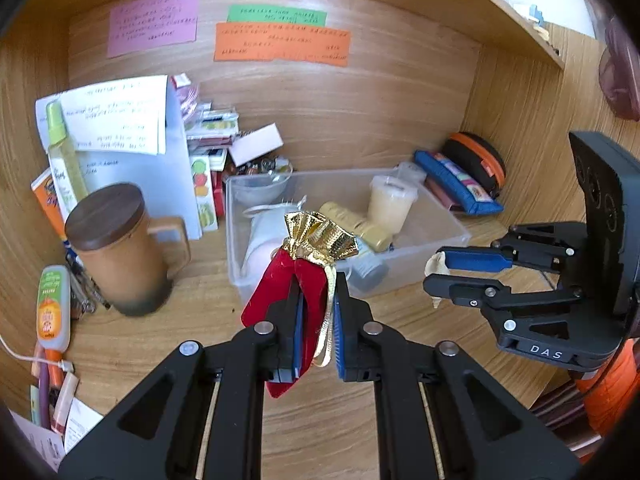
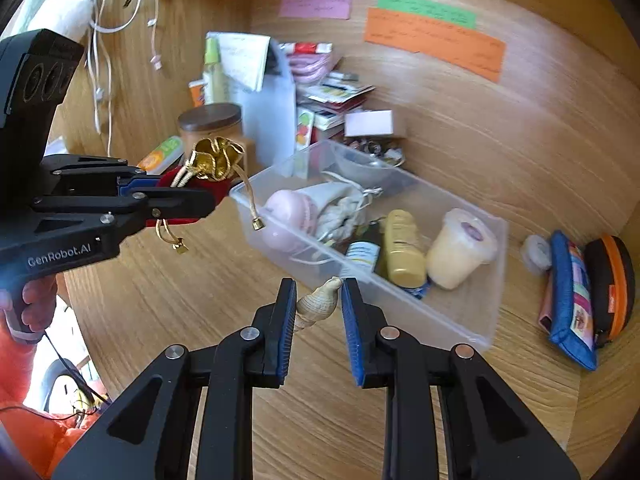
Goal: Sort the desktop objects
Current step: 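Carry the red pouch and shell into the clear box and release them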
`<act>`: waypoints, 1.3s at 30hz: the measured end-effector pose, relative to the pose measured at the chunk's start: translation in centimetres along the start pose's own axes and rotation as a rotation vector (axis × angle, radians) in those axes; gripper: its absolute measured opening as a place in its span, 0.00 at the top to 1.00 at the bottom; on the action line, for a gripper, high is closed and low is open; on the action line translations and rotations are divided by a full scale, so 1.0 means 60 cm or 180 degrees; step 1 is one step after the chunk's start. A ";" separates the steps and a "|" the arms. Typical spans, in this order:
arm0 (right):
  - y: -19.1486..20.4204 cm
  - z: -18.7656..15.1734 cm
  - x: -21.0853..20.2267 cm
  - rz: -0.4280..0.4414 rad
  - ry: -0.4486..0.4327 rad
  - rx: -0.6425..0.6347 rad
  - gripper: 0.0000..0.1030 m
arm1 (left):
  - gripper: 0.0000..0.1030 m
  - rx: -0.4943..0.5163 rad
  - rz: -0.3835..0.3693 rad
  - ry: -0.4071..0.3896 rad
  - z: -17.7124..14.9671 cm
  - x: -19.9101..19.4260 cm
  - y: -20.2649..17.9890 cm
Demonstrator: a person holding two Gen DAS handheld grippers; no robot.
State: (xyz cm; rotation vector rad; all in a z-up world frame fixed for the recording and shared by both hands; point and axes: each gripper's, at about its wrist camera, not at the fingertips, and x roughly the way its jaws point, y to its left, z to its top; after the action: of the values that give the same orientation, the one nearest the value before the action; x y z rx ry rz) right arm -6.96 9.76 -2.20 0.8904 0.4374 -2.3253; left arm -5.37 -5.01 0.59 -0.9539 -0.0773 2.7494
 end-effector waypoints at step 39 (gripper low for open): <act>-0.119 0.097 0.182 -0.0186 0.0473 0.0036 0.79 | 0.89 -0.0157 -0.0476 0.0500 0.122 0.237 0.034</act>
State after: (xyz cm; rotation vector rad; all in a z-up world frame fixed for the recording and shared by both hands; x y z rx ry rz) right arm -20.85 7.80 -4.91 1.0739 0.5190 -2.3247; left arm -21.12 -3.51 -2.51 -1.1255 -0.1826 2.5389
